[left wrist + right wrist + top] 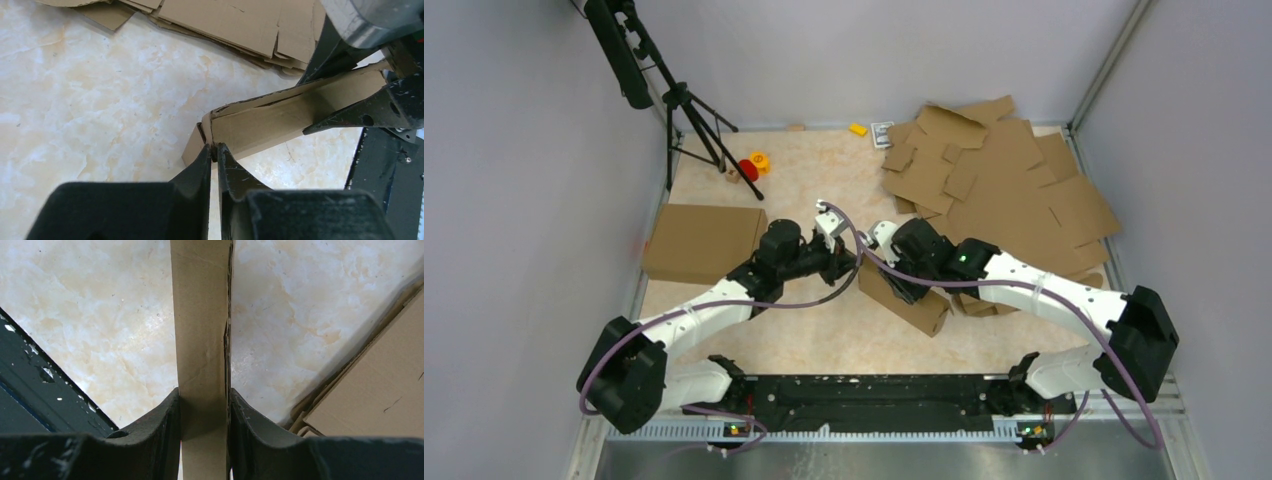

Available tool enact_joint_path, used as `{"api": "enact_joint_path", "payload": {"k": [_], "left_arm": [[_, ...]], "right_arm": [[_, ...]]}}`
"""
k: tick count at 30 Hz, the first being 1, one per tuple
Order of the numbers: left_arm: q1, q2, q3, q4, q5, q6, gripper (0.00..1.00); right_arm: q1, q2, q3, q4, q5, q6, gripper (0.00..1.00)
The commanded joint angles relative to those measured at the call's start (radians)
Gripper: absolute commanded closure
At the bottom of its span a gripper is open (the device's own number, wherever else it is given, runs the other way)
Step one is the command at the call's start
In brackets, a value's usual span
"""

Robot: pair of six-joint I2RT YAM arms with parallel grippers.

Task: Fold the paper box
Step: Close the paper box at the center of the board.

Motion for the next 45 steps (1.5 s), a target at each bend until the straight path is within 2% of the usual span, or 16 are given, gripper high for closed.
{"api": "enact_joint_path", "payload": {"k": [1,5,7,13,20,24,25,30,35,43,45], "left_arm": [[-0.004,-0.028,0.027,-0.023,-0.043,-0.016,0.83],[0.002,-0.057,0.007,0.013,-0.069,-0.036,0.56],[0.015,-0.070,0.018,0.008,-0.082,-0.040,0.52],[0.027,-0.060,0.083,-0.037,-0.069,-0.021,0.52],[0.027,0.030,0.158,-0.095,0.009,0.013,0.57],[0.027,0.085,0.209,-0.139,0.054,0.022,0.68],[0.027,0.089,0.213,-0.147,0.058,0.025,0.72],[0.027,0.083,0.214,-0.157,0.082,0.020,0.78],[0.026,0.077,0.219,-0.188,0.101,0.009,0.91],[0.026,0.072,0.205,-0.220,0.074,0.001,0.96],[0.026,0.073,0.206,-0.229,0.059,0.009,1.00]], "right_arm": [[0.012,0.009,0.016,0.004,0.034,-0.008,0.87],[0.012,0.005,0.011,0.010,0.014,-0.007,0.87],[0.011,0.009,0.015,0.008,0.005,-0.007,0.87],[0.011,0.012,0.027,0.001,-0.008,-0.008,0.87],[0.012,0.031,0.039,-0.007,-0.022,-0.003,0.87],[0.012,0.033,0.042,-0.011,-0.022,-0.002,0.87],[0.012,0.032,0.041,-0.013,-0.021,-0.002,0.87],[0.012,0.030,0.037,-0.013,-0.022,0.001,0.87],[0.011,0.032,0.042,-0.017,-0.022,0.002,0.87],[0.012,0.036,0.049,-0.025,-0.021,0.002,0.87],[0.011,0.035,0.048,-0.023,-0.021,0.004,0.87]]}}
